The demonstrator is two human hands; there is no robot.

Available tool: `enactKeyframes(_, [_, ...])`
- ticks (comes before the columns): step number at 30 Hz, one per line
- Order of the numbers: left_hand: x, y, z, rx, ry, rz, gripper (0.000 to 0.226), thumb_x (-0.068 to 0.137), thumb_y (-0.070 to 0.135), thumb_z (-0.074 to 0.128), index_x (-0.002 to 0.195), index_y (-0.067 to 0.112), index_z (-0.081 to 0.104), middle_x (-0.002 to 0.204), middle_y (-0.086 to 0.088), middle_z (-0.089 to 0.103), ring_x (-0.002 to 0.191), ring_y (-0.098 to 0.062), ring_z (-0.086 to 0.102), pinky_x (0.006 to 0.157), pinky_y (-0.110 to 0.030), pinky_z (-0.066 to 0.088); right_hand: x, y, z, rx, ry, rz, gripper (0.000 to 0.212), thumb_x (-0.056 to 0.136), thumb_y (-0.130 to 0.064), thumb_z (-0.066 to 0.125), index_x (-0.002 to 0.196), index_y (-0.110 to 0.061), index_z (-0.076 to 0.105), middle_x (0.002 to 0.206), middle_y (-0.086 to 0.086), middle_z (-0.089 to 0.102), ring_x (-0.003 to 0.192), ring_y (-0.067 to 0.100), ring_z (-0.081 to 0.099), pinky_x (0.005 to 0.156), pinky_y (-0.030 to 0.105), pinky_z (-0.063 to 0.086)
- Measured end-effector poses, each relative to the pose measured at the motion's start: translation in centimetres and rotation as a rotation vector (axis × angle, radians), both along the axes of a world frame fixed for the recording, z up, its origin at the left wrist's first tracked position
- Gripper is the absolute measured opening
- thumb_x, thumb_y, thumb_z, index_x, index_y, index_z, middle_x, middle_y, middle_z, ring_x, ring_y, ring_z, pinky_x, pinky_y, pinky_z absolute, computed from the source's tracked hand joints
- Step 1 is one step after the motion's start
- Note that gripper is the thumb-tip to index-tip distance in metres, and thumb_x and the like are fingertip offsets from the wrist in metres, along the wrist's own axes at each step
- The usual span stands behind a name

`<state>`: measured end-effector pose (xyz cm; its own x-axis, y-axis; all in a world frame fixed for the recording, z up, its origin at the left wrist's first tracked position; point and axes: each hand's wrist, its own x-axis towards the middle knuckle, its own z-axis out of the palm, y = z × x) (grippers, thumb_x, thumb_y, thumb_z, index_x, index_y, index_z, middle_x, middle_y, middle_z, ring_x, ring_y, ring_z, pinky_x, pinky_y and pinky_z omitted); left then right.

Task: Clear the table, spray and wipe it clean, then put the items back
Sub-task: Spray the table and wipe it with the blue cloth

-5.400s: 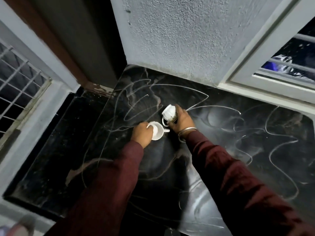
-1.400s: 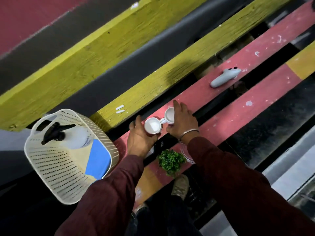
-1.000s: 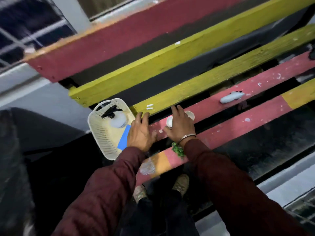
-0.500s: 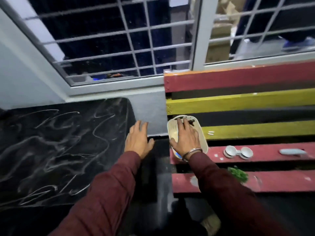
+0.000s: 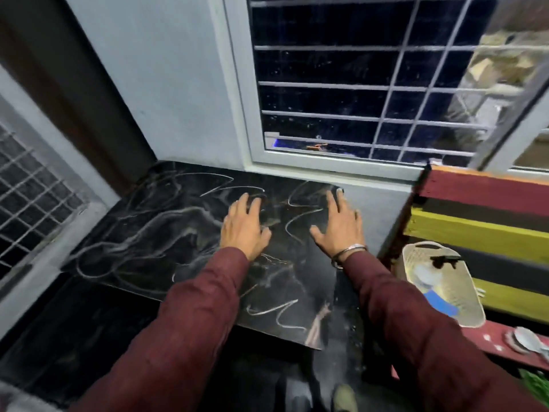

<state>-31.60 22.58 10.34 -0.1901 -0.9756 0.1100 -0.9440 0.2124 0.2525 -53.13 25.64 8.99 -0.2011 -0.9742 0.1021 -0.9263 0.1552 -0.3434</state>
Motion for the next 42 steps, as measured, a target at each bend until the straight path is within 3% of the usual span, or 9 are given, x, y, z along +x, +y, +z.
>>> enactKeyframes(10, [9.0, -6.9, 1.0, 0.008, 0.001, 0.126, 0.074, 0.087, 0.037, 0.065, 0.152, 0.019, 0.032, 0.163, -0.011, 0.019, 0.148, -0.030, 0.020, 0.117, -0.046, 0.029, 8.7, -9.1, -0.7, -0.015, -0.007, 0.132, 0.091, 0.082, -0.047, 0.059, 0.152, -0.019, 0.008, 0.161, 0.006, 0.002, 0.147, 0.024, 0.013, 0.117, 0.050, 0.015])
enactKeyframes(17, [13.0, -11.9, -1.1, 0.067, -0.030, 0.108, 0.063, 0.090, 0.036, 0.063, 0.146, 0.016, 0.043, 0.159, -0.010, 0.029, 0.147, -0.028, 0.023, 0.118, -0.042, 0.027, 12.5, -14.3, -3.4, 0.005, -0.074, 0.165, 0.069, 0.084, -0.034, 0.060, 0.143, -0.012, 0.034, 0.153, 0.013, 0.026, 0.131, 0.033, 0.040, 0.103, 0.046, 0.038])
enactKeyframes(22, [12.4, -15.4, -5.0, 0.168, -0.030, -0.008, 0.065, 0.088, 0.036, 0.066, 0.146, 0.015, 0.043, 0.159, -0.011, 0.029, 0.147, -0.029, 0.024, 0.120, -0.042, 0.027, 11.7, -14.1, -6.2, 0.095, -0.113, 0.018, 0.068, 0.083, -0.033, 0.060, 0.143, -0.012, 0.033, 0.151, 0.012, 0.029, 0.129, 0.033, 0.041, 0.101, 0.045, 0.040])
enactKeyframes(27, [7.2, -18.1, -7.9, 0.231, -0.021, -0.259, 0.068, 0.088, 0.036, 0.067, 0.147, 0.013, 0.042, 0.160, -0.015, 0.027, 0.145, -0.033, 0.026, 0.118, -0.043, 0.028, 8.3, -10.9, -7.5, 0.170, -0.053, -0.236, 0.075, 0.082, -0.037, 0.060, 0.146, -0.012, 0.028, 0.155, 0.013, 0.022, 0.136, 0.032, 0.035, 0.104, 0.044, 0.035])
enactKeyframes(32, [-0.9, -16.9, -8.7, 0.278, 0.046, -0.492, 0.064, 0.088, 0.036, 0.066, 0.145, 0.014, 0.045, 0.158, -0.015, 0.028, 0.145, -0.033, 0.026, 0.117, -0.043, 0.030, 2.7, -5.4, -7.0, 0.180, -0.028, -0.490, 0.071, 0.082, -0.036, 0.061, 0.142, -0.010, 0.034, 0.150, 0.016, 0.030, 0.128, 0.035, 0.043, 0.100, 0.043, 0.041])
enactKeyframes(38, [-11.4, -12.9, -9.4, 0.304, 0.045, -0.748, 0.059, 0.089, 0.036, 0.064, 0.142, 0.015, 0.048, 0.159, -0.012, 0.028, 0.145, -0.032, 0.025, 0.115, -0.048, 0.032, -6.1, 1.8, -8.2, 0.153, -0.210, -0.827, 0.052, 0.080, -0.028, 0.063, 0.125, -0.005, 0.050, 0.128, 0.018, 0.048, 0.118, 0.036, 0.049, 0.095, 0.043, 0.044])
enactKeyframes(42, [-19.4, -10.5, -10.8, 0.311, 0.032, -0.839, 0.052, 0.091, 0.035, 0.061, 0.138, 0.016, 0.051, 0.154, -0.008, 0.035, 0.143, -0.029, 0.027, 0.113, -0.044, 0.032, -13.2, 5.3, -11.4, 0.179, -0.363, -0.933, 0.045, 0.083, -0.022, 0.063, 0.122, -0.001, 0.054, 0.123, 0.020, 0.056, 0.118, 0.035, 0.050, 0.098, 0.039, 0.040])
